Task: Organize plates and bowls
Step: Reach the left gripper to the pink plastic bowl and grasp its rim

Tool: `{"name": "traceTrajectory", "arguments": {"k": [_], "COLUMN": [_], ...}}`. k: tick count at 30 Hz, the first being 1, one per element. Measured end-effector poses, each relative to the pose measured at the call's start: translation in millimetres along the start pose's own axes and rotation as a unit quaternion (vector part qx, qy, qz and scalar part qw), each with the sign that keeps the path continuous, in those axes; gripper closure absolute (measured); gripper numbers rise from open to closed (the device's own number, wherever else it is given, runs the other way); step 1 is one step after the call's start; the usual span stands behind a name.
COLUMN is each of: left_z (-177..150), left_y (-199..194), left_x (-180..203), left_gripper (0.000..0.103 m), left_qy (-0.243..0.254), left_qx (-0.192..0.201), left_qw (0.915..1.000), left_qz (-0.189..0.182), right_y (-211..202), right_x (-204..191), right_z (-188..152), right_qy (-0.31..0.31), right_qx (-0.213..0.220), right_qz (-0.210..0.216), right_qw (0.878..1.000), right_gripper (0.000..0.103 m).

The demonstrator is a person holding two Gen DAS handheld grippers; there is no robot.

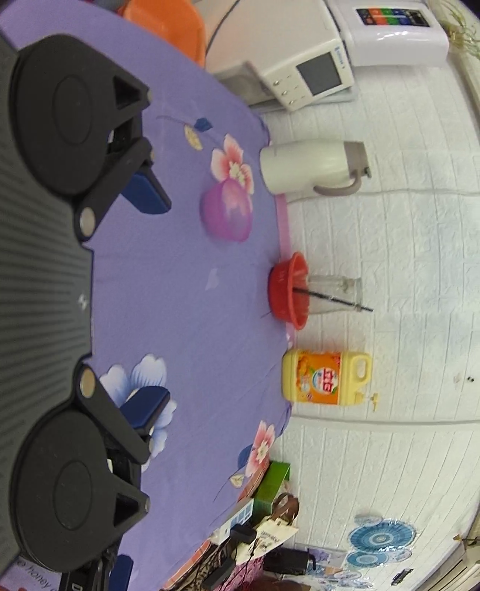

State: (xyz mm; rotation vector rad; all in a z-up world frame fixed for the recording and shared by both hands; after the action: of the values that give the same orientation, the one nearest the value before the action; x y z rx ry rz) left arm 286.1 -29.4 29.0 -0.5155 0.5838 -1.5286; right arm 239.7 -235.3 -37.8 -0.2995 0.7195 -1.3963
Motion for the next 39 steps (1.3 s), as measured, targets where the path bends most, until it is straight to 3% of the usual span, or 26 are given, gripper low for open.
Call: {"name": "traceTrajectory", "arguments": {"k": [14, 21, 31, 36, 39], "left_z": [21, 33, 53, 69, 84], "left_y": [-4, 11, 68, 112, 139], "left_x": [-97, -136, -173, -195, -215], "left_gripper": [0.003, 0.003, 0.003, 0.003, 0.003], "left_qy": [-0.015, -0.020, -0.014, -0.008, -0.039], "left_qx": [0.027, 0.026, -0.007, -0.024, -0.044], "left_qw": [0.9949, 0.9907, 0.9863, 0.9829, 0.9869], "left_qz": [0.096, 0.132, 0.164, 0.182, 0.150], "right_y": [20, 42, 101, 151, 183], "right_x": [-53, -100, -171, -192, -203], "right_z": [34, 64, 103, 119, 127], "right_qy": [-0.029, -0.111, -0.260, -0.264, -0.266], "right_qx": [-0.020, -0.034, -0.074, -0.131, -0.149], "right_qz": [0.068, 0.072, 0.068, 0.096, 0.086], "right_qw": [0.997, 0.991, 0.960, 0.951, 0.949], "right_gripper": [0.000, 0.000, 0.000, 0.000, 0.000]}}
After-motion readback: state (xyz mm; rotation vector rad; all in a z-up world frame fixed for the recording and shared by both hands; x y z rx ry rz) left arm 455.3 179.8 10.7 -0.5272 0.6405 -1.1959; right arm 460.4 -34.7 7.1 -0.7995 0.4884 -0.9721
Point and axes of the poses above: each gripper's, at about its wrist camera, not at the fingertips, and y roughly the way its jaws point, x to its right, z to its top, the point moved 4 cm from there along y, roughly the way its jaws point, and after that the axes turned 12 degrees about -x, right-handed, at the moved point
